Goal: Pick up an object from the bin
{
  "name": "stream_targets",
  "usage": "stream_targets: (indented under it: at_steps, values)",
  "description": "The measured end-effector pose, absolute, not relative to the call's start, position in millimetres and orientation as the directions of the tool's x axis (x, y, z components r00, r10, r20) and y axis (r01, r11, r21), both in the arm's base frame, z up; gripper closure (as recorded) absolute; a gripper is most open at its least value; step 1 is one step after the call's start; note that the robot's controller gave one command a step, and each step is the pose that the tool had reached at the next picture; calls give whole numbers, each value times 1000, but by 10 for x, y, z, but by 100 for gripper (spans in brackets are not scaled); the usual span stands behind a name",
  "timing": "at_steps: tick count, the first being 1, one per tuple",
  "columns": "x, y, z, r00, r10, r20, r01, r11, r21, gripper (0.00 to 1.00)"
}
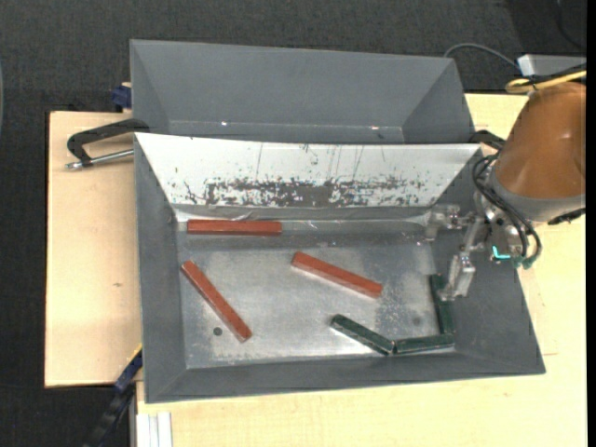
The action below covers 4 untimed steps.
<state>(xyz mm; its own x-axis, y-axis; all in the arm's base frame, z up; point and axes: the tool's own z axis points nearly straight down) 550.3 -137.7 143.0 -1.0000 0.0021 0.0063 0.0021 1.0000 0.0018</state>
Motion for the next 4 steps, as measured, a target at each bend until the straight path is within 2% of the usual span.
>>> stream_targets:
  at_steps: [1,2,3,4]
  values:
    - [5524,-1373,1473,-1000,0,-2,0,1000,0,0]
    - [5467,-975,1146,-994,-105,-4,-105,994,-1,0]
    - [5616,-437,921,-971,-237,-4,-237,971,0,0]
    - [5280,-548,1037,-996,-90,-1,-90,996,1,100]
